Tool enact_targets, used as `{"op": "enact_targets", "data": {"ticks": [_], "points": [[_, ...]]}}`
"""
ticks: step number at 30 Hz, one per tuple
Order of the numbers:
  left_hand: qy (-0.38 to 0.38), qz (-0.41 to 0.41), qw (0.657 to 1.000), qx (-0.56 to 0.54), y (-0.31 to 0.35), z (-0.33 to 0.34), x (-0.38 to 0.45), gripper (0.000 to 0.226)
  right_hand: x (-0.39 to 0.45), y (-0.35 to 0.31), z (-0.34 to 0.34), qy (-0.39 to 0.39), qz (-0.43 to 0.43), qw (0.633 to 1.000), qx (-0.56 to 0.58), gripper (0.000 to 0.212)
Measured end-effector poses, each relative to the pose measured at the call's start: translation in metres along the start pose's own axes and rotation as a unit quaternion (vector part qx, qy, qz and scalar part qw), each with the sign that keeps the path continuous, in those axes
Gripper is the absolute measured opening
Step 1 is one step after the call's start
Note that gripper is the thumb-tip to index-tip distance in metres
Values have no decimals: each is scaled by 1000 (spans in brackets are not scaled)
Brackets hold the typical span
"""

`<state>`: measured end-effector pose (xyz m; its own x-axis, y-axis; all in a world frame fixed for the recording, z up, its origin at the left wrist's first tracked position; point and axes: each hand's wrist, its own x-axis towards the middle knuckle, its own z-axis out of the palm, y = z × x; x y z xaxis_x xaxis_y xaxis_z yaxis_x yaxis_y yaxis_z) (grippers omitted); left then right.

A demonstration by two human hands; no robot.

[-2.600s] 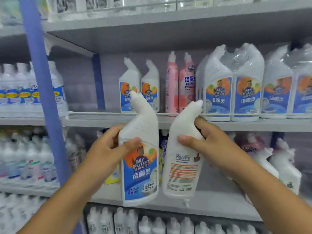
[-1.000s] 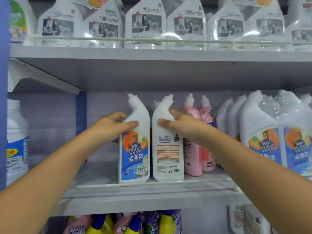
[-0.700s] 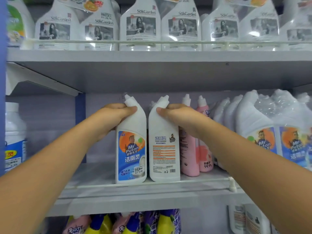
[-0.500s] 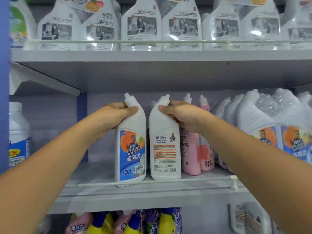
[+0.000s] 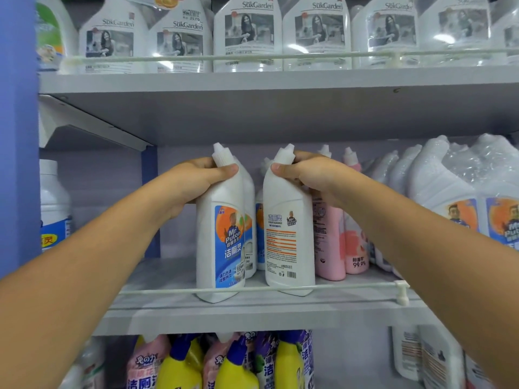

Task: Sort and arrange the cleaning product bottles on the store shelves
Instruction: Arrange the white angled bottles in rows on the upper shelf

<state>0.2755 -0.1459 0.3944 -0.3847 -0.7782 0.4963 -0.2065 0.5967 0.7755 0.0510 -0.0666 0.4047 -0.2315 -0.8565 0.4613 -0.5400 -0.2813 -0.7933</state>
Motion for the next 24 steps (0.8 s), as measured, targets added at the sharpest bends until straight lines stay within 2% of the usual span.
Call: {"op": "enact_targets", "data": {"ticks": [6,10,12,14,16,17,19,22,24], "points": [[-14,-3,1000,-12,-1,0,1,35,-1,-8,13,76,-45,989,-118,49],[-33,-3,999,-14,0,-1,1,33,3,-14,20,116,-77,960,-244,44],[-35,0,999,-9,-1,-2,0,33,5,-17,19,83,-54,967,-235,49],[-33,4,999,-5,-3,-2,-1,35,9,-18,11,14,-43,991,-123,54],[-23,13,1000,2,-3,0,-5,36,9,-17,-1,-74,-37,996,-13,39],[-14,20,1000,6,-3,1,-7,34,7,-17,-6,-103,-34,994,2,35],[-1,37,999,17,-4,4,-11,32,2,-15,-10,-101,-36,993,-44,32],[-4,61,997,51,-10,9,-15,26,-2,-17,-2,-13,-53,979,-197,30],[-6,70,994,81,-14,10,-18,24,-2,-20,3,32,-56,959,-276,39]]}}
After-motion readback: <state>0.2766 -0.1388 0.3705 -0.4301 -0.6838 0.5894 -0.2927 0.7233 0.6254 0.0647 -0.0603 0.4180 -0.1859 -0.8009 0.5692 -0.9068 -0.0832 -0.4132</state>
